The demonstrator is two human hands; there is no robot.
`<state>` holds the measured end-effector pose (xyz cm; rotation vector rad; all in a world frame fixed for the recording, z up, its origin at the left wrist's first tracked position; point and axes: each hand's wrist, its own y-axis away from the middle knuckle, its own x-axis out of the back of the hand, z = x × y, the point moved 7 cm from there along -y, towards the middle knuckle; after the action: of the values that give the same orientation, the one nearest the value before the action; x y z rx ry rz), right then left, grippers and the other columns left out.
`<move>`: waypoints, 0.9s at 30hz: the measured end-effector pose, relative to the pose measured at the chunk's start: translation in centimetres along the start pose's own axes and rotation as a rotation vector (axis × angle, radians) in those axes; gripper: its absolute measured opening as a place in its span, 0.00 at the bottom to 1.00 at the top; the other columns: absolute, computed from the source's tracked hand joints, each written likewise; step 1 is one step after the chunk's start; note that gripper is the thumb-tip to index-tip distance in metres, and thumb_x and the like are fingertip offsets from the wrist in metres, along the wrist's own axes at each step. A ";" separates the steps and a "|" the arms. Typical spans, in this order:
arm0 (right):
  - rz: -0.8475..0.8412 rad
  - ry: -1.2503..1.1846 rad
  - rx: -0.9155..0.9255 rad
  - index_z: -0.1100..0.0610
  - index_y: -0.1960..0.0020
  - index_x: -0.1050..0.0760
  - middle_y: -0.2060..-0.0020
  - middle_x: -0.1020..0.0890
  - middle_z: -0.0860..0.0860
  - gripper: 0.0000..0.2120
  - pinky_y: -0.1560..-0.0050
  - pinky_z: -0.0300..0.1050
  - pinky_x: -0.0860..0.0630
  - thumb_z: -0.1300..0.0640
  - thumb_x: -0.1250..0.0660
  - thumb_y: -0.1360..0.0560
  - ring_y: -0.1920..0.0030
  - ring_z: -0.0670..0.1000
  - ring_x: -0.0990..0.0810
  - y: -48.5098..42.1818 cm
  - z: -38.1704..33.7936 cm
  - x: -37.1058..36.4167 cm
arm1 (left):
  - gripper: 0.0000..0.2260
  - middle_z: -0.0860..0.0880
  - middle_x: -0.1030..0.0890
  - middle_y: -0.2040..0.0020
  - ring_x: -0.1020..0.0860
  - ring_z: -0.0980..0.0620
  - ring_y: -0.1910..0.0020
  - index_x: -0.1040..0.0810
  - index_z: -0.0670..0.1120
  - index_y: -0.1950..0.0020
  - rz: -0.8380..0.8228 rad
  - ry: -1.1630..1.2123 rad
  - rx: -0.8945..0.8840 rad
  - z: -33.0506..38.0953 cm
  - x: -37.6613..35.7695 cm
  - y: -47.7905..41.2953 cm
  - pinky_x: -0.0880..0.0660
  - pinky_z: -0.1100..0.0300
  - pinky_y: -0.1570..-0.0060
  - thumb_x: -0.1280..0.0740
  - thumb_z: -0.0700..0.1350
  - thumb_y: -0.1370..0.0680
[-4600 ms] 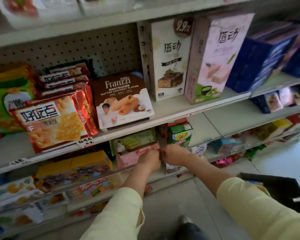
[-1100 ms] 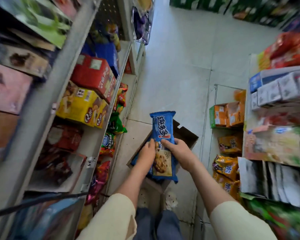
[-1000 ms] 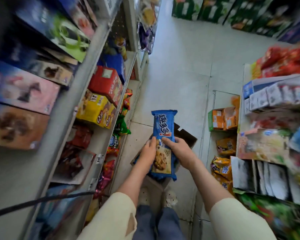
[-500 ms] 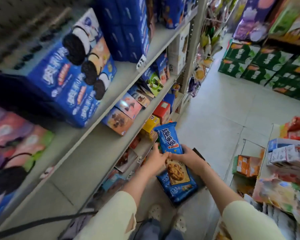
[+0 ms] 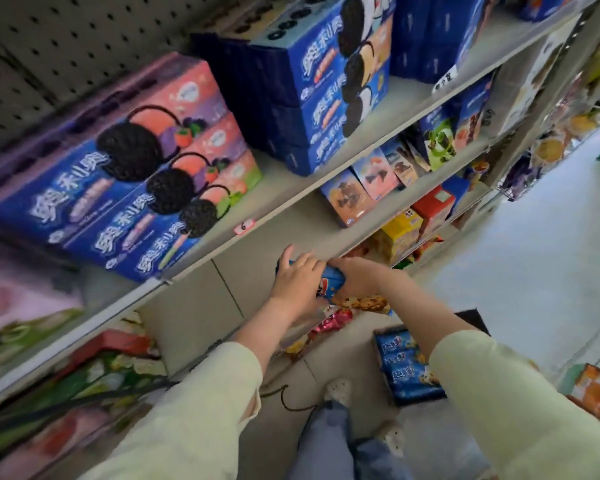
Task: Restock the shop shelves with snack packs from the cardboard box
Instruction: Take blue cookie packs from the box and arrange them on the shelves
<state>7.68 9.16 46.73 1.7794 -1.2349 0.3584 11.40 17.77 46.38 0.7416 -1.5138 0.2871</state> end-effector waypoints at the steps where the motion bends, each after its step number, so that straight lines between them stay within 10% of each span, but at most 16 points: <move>1: -0.020 0.043 0.026 0.57 0.31 0.34 0.37 0.24 0.53 0.27 0.44 0.40 0.31 0.57 0.29 0.28 0.39 0.54 0.25 -0.7 -1.1 -0.3 | 0.34 0.49 0.30 0.32 0.34 0.49 0.30 0.36 0.47 0.29 -0.016 0.005 0.024 -1.1 -0.1 0.4 0.52 0.46 0.28 0.33 0.62 0.29; 7: -0.048 0.210 0.183 0.55 0.34 0.31 0.40 0.22 0.54 0.27 0.44 0.46 0.28 0.56 0.27 0.31 0.42 0.55 0.23 -5.9 -7.0 -2.8 | 0.32 0.46 0.27 0.35 0.29 0.45 0.36 0.33 0.46 0.32 -0.077 0.196 0.204 -8.0 -2.3 3.0 0.32 0.52 0.36 0.29 0.60 0.31; 16: 0.299 0.621 0.262 0.49 0.33 0.33 0.38 0.26 0.51 0.31 0.35 0.53 0.39 0.42 0.30 0.33 0.36 0.55 0.30 -14.5 -11.7 -2.1 | 0.30 0.44 0.27 0.36 0.27 0.45 0.37 0.32 0.43 0.34 0.106 0.144 0.542 -19.8 -5.6 7.9 0.30 0.52 0.40 0.30 0.60 0.29; 23: 0.257 -0.395 0.244 0.60 0.37 0.35 0.49 0.25 0.64 0.25 0.52 0.56 0.23 0.66 0.28 0.30 0.54 0.60 0.24 -20.3 -10.7 -4.5 | 0.34 0.42 0.26 0.36 0.26 0.43 0.38 0.31 0.42 0.34 0.088 0.199 0.706 -26.0 -9.1 8.6 0.28 0.52 0.41 0.28 0.61 0.31; 27: 0.310 -0.609 0.276 0.57 0.37 0.38 0.45 0.22 0.62 0.35 0.46 0.66 0.24 0.63 0.23 0.37 0.46 0.62 0.21 -23.6 -10.9 -6.0 | 0.35 0.43 0.30 0.31 0.31 0.44 0.32 0.35 0.44 0.29 0.154 0.266 0.747 -28.1 -10.1 7.7 0.33 0.52 0.34 0.27 0.57 0.30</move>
<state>27.76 23.46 36.56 2.0093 -1.9815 0.1647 28.30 43.10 41.67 1.1143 -1.1966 1.0618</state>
